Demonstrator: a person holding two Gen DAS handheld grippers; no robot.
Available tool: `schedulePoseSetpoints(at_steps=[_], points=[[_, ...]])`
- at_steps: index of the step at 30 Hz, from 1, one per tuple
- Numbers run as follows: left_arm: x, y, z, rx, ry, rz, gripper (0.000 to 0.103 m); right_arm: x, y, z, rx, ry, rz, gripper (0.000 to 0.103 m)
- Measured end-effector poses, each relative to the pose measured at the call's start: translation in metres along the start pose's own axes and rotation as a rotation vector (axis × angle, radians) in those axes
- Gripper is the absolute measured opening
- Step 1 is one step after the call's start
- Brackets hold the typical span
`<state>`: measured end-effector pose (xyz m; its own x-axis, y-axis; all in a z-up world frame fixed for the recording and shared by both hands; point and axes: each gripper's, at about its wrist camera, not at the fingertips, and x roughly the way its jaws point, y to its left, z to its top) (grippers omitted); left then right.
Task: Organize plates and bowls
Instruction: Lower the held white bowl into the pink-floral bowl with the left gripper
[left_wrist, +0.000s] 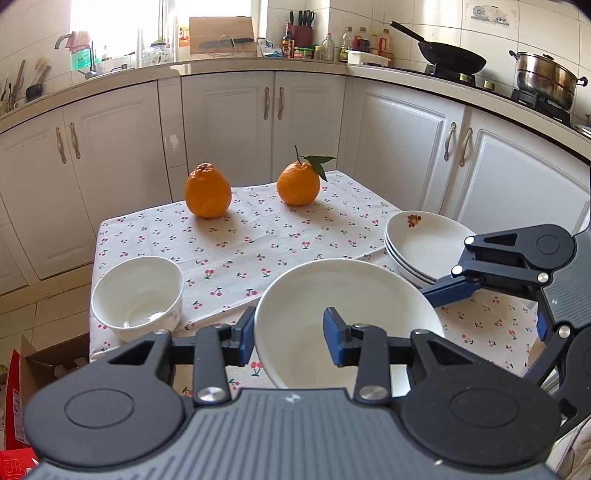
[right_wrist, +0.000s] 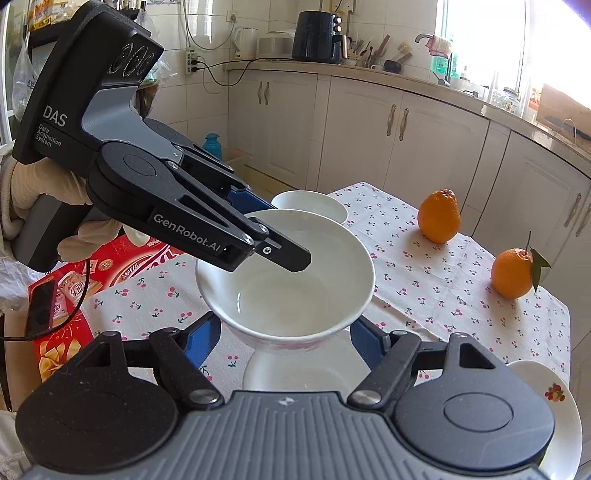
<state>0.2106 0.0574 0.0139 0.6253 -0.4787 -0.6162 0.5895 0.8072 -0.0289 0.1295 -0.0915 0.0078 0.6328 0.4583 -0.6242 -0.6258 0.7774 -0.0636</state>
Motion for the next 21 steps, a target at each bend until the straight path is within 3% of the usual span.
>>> schedulePoseSetpoints(at_steps=[21], points=[[0.039, -0.035, -0.002, 0.016, 0.051, -0.060, 0.037, -0.012, -0.027, -0.036, 0.082, 0.044, -0.025, 0.081]])
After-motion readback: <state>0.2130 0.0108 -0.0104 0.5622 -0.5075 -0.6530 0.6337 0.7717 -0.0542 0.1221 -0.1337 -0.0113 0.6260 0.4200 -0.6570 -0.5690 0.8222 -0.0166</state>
